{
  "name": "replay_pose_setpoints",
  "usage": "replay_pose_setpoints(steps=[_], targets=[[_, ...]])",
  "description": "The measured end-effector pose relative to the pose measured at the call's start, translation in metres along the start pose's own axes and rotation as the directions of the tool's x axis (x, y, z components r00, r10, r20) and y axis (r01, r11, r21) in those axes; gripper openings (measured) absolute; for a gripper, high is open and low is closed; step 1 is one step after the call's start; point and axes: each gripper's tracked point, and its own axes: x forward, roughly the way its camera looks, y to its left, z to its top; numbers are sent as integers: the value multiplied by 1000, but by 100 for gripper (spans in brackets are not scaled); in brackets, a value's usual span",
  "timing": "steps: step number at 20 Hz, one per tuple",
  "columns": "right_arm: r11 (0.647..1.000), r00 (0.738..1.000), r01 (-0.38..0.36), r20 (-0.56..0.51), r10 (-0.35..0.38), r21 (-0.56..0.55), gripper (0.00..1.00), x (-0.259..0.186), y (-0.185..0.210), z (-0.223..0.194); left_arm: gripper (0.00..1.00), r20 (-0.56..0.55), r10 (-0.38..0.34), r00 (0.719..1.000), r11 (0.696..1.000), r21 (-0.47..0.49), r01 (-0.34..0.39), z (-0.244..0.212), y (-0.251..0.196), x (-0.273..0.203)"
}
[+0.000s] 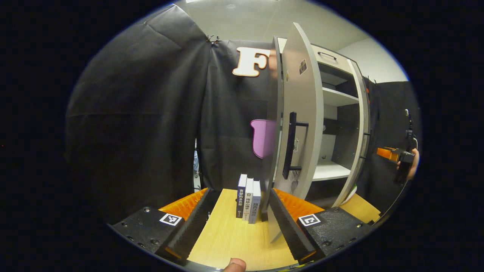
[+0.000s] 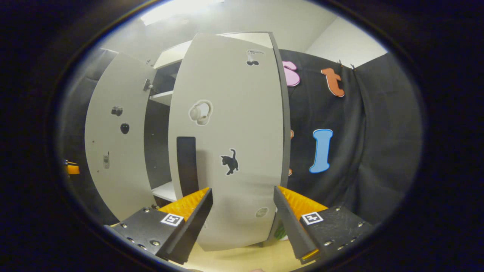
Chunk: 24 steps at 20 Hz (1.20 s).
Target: Grasp the bottle in the cabinet with the left hand and place it on the coaster, then close the right door with the right hand and the left door with the left hand.
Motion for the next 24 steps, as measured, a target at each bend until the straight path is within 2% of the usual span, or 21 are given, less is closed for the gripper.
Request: replay_pose_setpoints(steps=[1,2,3,4,6,11,14,16,17,18,19,20,21,22,23,24], targets=[[1000,1000,14,0,-14,-5,98,-2,-1,0,92,0,-16,1000,1000,11,16,1,-2,8],[1000,1000,28,-3,-28,-5,98,-6,0,0,96,3,-32,999,999,18,32,3,-4,15],[999,999,37,-7,-37,1,98,-10,3,0,92,5,-48,999,999,18,48,5,-6,23],[999,999,43,-5,-43,9,98,-14,6,1,96,5,-68,998,998,14,68,6,-10,31],[998,999,50,8,-50,25,98,-25,12,6,96,10,-98,995,995,3,98,8,-14,44],[998,998,64,6,-64,18,98,-49,19,7,96,32,-142,989,989,-25,143,19,-21,66],[997,997,72,0,-72,18,98,-69,20,8,96,47,-168,985,986,6,167,29,-28,72],[997,998,64,-2,-64,38,98,-86,23,13,96,53,-173,984,984,52,170,37,-32,77],[997,999,51,-3,-50,52,98,-95,26,16,92,46,-174,984,983,63,171,39,-35,79],[997,999,40,-5,-39,66,98,-104,26,18,96,53,-163,985,985,73,159,42,-36,80],[996,999,35,-6,-35,77,97,-114,24,21,91,61,-159,985,985,78,154,49,-37,81],[996,1000,30,-8,-29,81,98,-124,21,22,94,61,-158,986,985,82,153,51,-40,81],[997,1000,30,-11,-29,77,98,-134,16,23,89,47,-151,987,986,83,147,51,-43,80],[997,999,38,-10,-38,68,98,-141,8,24,93,40,-139,989,988,77,135,48,-45,77],[997,999,47,-8,-46,56,98,-149,2,23,88,39,-125,991,990,73,121,49,-49,75],[998,998,56,-3,-56,41,98,-157,-4,24,93,30,-112,993,991,75,110,48,-52,74]])
